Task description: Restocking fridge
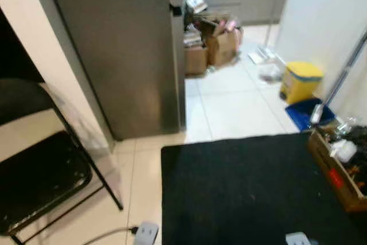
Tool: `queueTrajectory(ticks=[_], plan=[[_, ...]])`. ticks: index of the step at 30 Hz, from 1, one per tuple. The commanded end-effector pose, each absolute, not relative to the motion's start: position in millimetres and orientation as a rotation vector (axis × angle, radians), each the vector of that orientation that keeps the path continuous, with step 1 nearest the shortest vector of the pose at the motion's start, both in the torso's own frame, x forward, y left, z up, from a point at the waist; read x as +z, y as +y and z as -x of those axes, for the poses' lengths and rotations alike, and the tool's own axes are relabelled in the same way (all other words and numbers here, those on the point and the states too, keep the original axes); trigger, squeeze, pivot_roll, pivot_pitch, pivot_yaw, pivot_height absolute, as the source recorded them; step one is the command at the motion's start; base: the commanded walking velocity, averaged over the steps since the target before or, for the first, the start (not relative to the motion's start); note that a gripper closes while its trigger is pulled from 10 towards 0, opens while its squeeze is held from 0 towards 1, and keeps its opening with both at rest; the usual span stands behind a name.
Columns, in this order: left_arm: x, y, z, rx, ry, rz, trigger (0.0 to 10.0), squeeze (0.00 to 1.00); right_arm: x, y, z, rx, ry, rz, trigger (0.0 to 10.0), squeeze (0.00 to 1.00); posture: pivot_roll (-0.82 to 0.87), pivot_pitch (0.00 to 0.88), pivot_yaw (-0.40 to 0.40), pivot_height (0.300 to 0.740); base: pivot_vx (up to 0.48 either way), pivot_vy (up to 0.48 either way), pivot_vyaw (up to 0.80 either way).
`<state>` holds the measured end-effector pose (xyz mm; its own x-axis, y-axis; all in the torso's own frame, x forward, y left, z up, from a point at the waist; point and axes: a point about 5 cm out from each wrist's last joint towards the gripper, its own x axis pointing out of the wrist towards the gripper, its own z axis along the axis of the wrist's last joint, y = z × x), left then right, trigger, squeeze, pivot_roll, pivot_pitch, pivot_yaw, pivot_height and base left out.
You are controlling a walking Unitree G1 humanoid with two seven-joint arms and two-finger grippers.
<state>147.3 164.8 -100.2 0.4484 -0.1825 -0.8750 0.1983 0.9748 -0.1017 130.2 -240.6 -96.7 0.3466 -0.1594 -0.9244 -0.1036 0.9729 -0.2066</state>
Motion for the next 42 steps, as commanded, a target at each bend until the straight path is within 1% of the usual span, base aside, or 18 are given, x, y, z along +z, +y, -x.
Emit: queueTrajectory(ticks=[1,11,20,26,42], plan=[[-102.4,164.4,-141.5,-0.244,1.098,-0.027,10.0,0.0,-96.8,-238.1,-131.6,-0.033,1.21,0.243,10.0,0.0,-0.02,0.0,-0.019,0.74,0.296,0.0,0.0],[-103.0,167.7,-138.8,-0.242,1.101,-0.03,10.0,0.0,-97.2,-238.3,-130.4,-0.032,1.213,0.243,10.0,0.0,-0.02,0.0,-0.016,0.74,0.296,0.0,0.0],[-103.6,153.2,-140.9,-0.25,1.105,-0.031,10.0,0.0,-97.6,-237.4,-129.8,-0.029,1.215,0.241,10.0,0.0,-0.02,0.0,-0.019,0.74,0.298,0.0,0.0],[-103.8,157.5,-139.6,-0.246,1.107,-0.032,10.0,0.0,-97.8,-237.3,-129.2,-0.027,1.217,0.243,10.0,0.0,-0.02,0.0,-0.02,0.74,0.301,0.0,0.0],[-103.9,158.8,-138.9,-0.244,1.109,-0.031,10.0,0.0,-98.3,-236.7,-128.2,-0.023,1.22,0.244,10.0,0.0,-0.02,0.0,-0.02,0.74,0.301,0.0,0.0]])
